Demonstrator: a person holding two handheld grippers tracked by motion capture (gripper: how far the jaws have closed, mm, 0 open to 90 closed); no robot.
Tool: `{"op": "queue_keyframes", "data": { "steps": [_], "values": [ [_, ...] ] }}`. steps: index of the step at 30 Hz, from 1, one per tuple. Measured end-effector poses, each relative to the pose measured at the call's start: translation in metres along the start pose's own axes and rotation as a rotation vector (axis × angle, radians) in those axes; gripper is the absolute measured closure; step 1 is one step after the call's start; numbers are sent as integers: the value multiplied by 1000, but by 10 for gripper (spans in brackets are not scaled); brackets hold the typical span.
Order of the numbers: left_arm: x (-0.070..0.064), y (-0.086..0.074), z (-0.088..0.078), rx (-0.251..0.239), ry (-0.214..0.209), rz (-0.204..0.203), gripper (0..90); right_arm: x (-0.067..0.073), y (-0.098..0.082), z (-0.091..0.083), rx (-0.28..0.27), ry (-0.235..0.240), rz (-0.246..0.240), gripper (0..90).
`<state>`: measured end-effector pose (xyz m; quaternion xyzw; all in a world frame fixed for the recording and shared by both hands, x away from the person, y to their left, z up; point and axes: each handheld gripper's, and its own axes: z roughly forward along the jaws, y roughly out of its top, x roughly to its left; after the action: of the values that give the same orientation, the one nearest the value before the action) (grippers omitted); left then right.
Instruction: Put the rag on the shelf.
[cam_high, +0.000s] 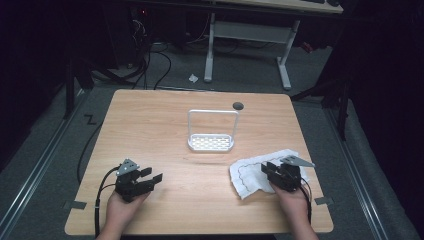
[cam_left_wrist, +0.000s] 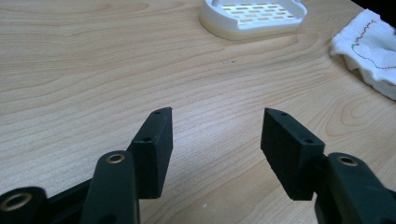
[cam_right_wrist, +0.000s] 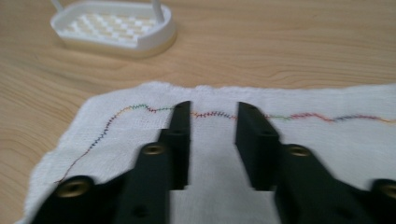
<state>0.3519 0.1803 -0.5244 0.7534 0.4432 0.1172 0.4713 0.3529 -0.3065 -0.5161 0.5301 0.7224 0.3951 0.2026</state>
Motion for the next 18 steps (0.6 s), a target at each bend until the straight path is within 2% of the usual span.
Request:
{"op": "queue_keyframes", "data": {
  "steps": [1, 2, 4, 5, 6, 8, 10, 11, 12, 18],
  "values": [
    [0, 0, 0, 0, 0, 1, 446, 3, 3, 13, 62, 9, -35, 900],
    [0, 0, -1, -1, 0, -1, 446, 3, 3, 13, 62, 9, -35, 900],
    [2, -1, -1, 0, 0, -4, 448, 6, 2, 23, 117, 16, -61, 900],
    [2, -1, -1, 2, 0, -6, 449, 7, 1, 23, 113, 18, -80, 900],
    [2, -1, -1, 3, 2, -5, 453, 12, 0, 22, 114, 46, -89, 900],
    [2, -1, 0, 2, -2, -8, 453, 14, -1, 22, 116, 53, -96, 900],
    [-1, -1, 1, 3, -7, -3, 457, 25, -5, 22, 107, 73, -124, 900],
    [-3, -1, 1, 5, -12, 4, 460, 35, -7, 23, 111, 111, -141, 900],
    [-6, 0, 3, 8, -17, 15, 460, 35, -7, 23, 111, 111, -141, 900],
    [-28, 2, 15, 28, -65, 69, 465, 73, -12, 27, 125, 221, -219, 900]
  ]
}}
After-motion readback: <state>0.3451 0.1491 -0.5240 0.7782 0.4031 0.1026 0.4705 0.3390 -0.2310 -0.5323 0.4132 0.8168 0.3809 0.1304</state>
